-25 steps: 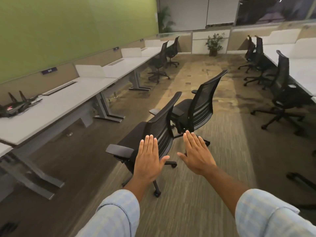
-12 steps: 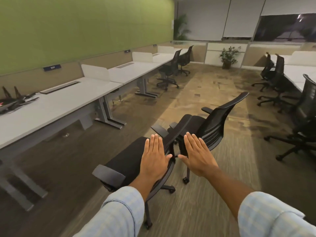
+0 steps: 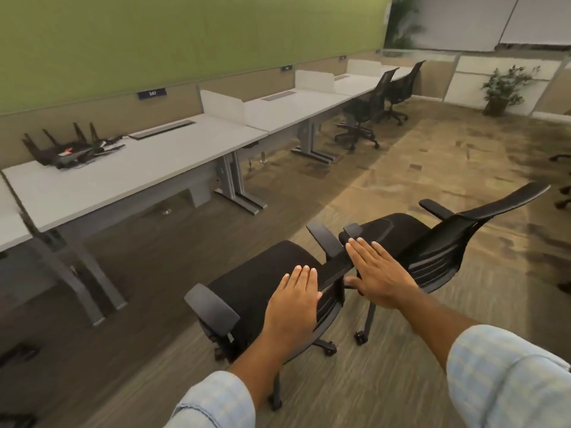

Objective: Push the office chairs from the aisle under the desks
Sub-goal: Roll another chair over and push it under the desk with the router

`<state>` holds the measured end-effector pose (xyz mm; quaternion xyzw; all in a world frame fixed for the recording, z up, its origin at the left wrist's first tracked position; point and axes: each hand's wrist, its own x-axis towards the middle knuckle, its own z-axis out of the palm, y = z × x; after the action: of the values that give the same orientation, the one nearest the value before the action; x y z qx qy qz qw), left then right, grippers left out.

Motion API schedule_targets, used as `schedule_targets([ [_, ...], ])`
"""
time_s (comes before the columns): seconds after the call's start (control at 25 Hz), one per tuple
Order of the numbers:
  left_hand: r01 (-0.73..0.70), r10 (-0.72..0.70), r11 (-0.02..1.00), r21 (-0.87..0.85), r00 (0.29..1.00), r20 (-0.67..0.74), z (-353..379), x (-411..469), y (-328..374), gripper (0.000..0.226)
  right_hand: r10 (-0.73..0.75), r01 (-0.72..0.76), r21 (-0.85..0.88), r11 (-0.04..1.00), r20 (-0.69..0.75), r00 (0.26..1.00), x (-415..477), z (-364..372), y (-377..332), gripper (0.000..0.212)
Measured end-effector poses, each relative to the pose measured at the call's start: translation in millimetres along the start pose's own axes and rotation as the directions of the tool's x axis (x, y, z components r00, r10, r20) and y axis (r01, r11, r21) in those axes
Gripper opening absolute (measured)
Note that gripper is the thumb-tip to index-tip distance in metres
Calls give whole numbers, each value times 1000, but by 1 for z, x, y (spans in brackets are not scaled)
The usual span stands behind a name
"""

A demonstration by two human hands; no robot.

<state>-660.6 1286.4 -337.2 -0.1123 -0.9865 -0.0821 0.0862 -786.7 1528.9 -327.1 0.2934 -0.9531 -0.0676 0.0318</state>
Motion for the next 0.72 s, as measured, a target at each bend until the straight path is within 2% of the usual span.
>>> schedule_targets([
  [0.16, 46, -46, 999, -6, 999, -16, 2, 4, -4, 61, -206, 206, 24, 978, -11, 979, 33, 3, 43, 84],
  [0.32, 108, -108, 994, 21, 994, 10, 1, 9, -9, 59, -347, 348, 81, 934, -21, 938, 62, 3, 80, 86],
  [0.44, 147, -150, 986, 85, 988, 26, -1, 16, -9, 59, -396, 404, 101, 909, -96, 913, 76, 9, 87, 81],
  [0.72, 412, -406, 907, 89, 911, -71, 2, 42, 9, 53, -458, 481, 156, 863, -162, 874, 117, 11, 91, 72],
])
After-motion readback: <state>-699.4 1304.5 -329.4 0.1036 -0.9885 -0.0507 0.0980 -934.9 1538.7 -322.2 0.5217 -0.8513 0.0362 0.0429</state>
